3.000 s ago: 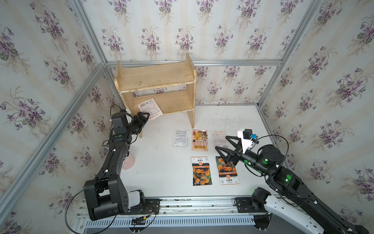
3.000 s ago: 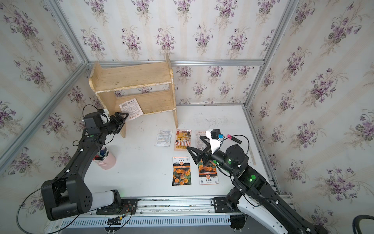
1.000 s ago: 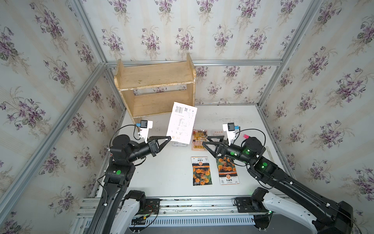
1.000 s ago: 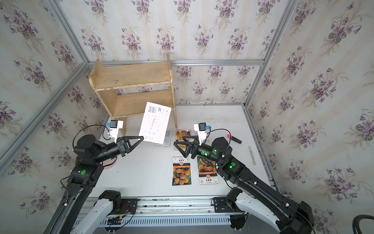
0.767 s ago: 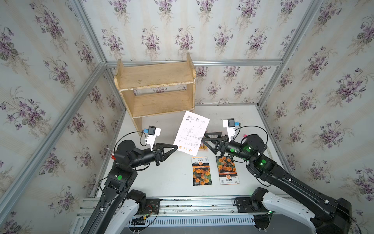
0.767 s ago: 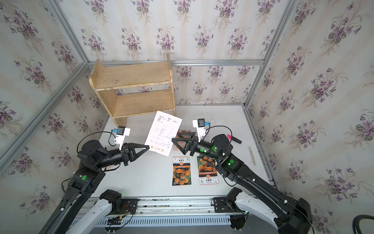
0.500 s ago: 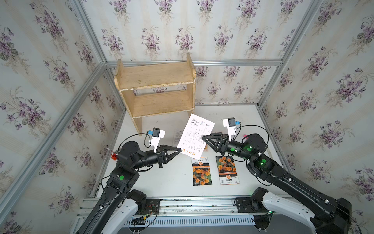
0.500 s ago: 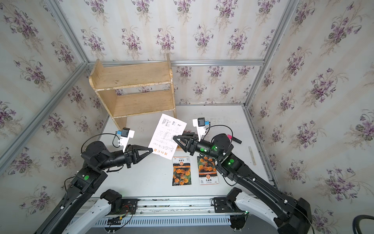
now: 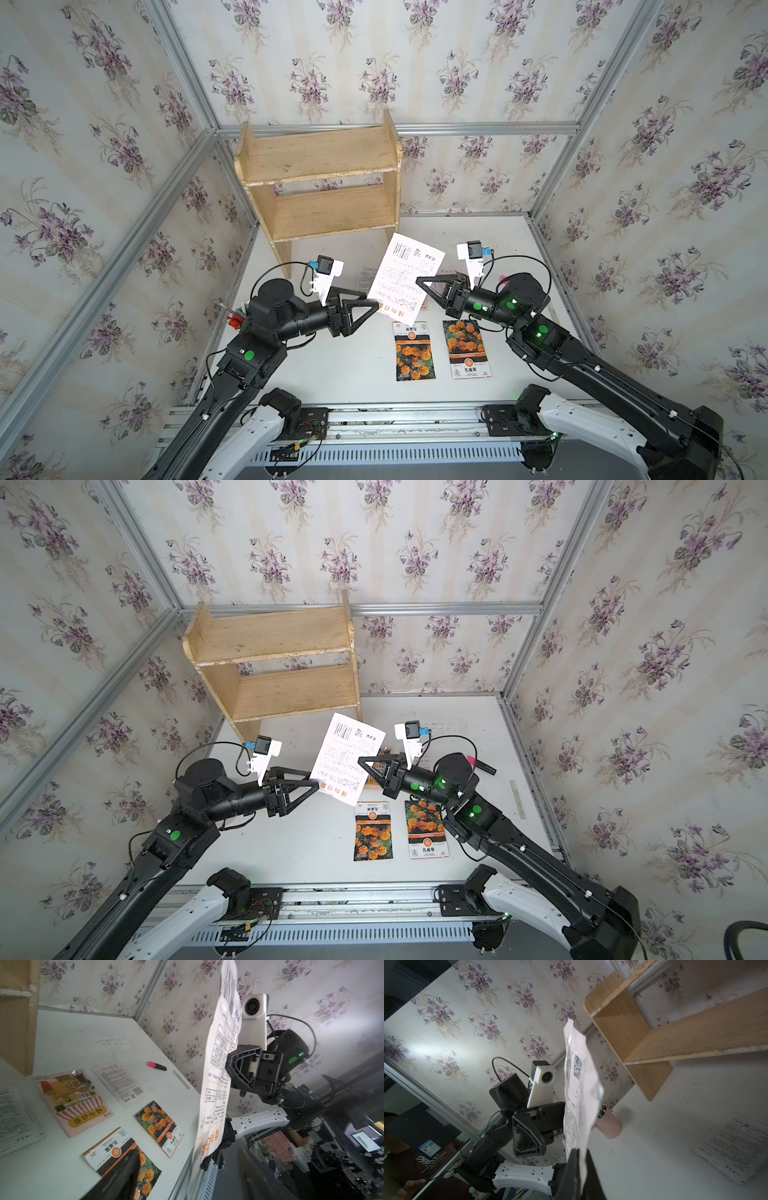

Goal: Take the seed bag off the shelf
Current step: Pick up the seed packet from the shelf, then place the seed packet at the center of the board.

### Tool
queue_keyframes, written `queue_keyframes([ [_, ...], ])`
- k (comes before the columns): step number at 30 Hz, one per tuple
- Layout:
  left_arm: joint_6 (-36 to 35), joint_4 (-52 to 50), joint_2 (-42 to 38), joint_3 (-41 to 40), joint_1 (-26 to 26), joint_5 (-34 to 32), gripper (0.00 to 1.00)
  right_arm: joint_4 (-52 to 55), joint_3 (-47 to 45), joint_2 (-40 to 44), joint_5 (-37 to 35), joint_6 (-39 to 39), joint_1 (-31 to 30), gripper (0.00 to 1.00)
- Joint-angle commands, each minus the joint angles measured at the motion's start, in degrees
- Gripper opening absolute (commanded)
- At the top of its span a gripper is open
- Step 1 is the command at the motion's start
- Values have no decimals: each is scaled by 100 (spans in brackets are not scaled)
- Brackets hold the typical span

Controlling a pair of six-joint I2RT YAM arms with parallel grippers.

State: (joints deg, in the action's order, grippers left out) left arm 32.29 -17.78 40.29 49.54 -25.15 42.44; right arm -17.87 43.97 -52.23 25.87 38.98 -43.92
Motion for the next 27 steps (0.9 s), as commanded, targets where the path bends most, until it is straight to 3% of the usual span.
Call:
queue_keyframes([
  [1, -827, -1431, 48, 425, 5, -754, 100, 662, 65, 59, -151, -251, -2, 0],
  [7, -1476, -2756, -42, 1115, 5, -1416, 100, 1659, 73, -117, 24, -571, -2, 0],
  [12, -1813, -3165, -372, 1172, 6, -1914, 100, 1624, -230, -411, 238, -444, -2, 0],
  [18, -2371, -3702, -747, 1339, 3, -1386, 100, 1088, -595, -1048, 462, -75, -78, 0],
  [27, -2476, -4278, -1184, 1658, 4, -1061, 100, 88, -634, -2243, 318, 226, -621, 0],
])
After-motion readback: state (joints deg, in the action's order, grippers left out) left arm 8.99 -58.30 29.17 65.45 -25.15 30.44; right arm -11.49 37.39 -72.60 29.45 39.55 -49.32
